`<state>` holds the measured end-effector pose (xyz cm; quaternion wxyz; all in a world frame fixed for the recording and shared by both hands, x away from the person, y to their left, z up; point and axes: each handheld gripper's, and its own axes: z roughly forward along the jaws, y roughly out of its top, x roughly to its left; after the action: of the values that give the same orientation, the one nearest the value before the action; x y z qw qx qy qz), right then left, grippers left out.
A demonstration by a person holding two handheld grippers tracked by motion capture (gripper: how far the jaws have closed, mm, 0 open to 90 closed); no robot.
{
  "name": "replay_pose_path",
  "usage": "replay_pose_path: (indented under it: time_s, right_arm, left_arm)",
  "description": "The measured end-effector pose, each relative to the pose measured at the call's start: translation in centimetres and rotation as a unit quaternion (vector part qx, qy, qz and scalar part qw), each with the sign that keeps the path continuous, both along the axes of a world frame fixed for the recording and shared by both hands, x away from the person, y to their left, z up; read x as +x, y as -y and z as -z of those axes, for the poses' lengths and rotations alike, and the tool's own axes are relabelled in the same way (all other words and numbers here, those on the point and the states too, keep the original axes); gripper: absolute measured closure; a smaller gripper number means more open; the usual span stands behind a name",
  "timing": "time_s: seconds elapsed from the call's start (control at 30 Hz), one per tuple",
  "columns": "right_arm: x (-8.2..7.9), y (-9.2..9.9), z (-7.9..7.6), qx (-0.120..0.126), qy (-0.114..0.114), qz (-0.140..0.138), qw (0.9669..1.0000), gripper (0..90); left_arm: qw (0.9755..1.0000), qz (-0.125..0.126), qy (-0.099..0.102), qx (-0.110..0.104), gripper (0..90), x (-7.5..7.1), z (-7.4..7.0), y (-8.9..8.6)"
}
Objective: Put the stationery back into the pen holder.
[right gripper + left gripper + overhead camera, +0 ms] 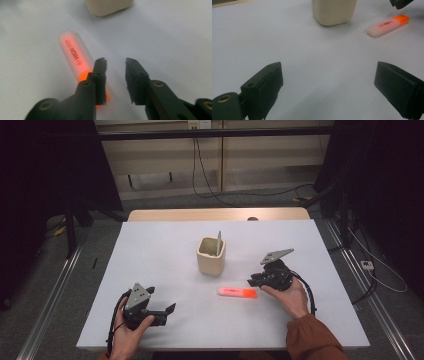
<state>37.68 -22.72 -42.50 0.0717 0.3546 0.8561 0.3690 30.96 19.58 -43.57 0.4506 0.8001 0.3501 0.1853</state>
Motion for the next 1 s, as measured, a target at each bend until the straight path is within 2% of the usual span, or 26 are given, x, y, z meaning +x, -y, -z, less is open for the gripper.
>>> replay_pose_path:
  time_s: [0.1,0.23,0.4,0.63,0.7,0.87,1.0]
  right_arm:
    - [0.0,0.1,-0.3,0.001,0.003,-0.009,1.0,50.3]
    - [-0.1,-0.1,-0.4,-0.011,-0.001,-0.02,0.9997,29.5]
    - [-0.1,-1.2,0.0,-0.036,-0.016,-0.043,0.9983,15.1]
    - [-0.3,-2.8,0.0,-0.069,-0.02,-0.101,0.9923,22.4]
    - [-0.2,-3.4,0.1,-0.079,-0.019,-0.112,0.9903,27.3]
    - [0.0,-4.2,0.8,-0.107,-0.024,-0.127,0.9858,37.0]
    - [0.0,-4.1,0.9,-0.113,-0.021,-0.132,0.9846,45.2]
  left_arm:
    - [1.0,0.0,0.0,0.0,8.4,0.0,0.0,0.0]
    - [1.0,0.0,0.0,0.001,8.4,0.0,0.0,0.0]
    - [1.0,0.003,0.002,-0.002,8.4,0.1,0.0,0.0]
    - [1.0,0.005,0.001,0.0,8.4,0.1,0.0,0.2]
    - [1.0,0.004,0.0,0.0,8.4,0.1,0.0,0.2]
    - [1.0,0.005,0.0,0.001,8.4,0.1,0.0,0.1]
    - [1.0,0.005,0.001,-0.002,8.4,0.1,0.1,0.1]
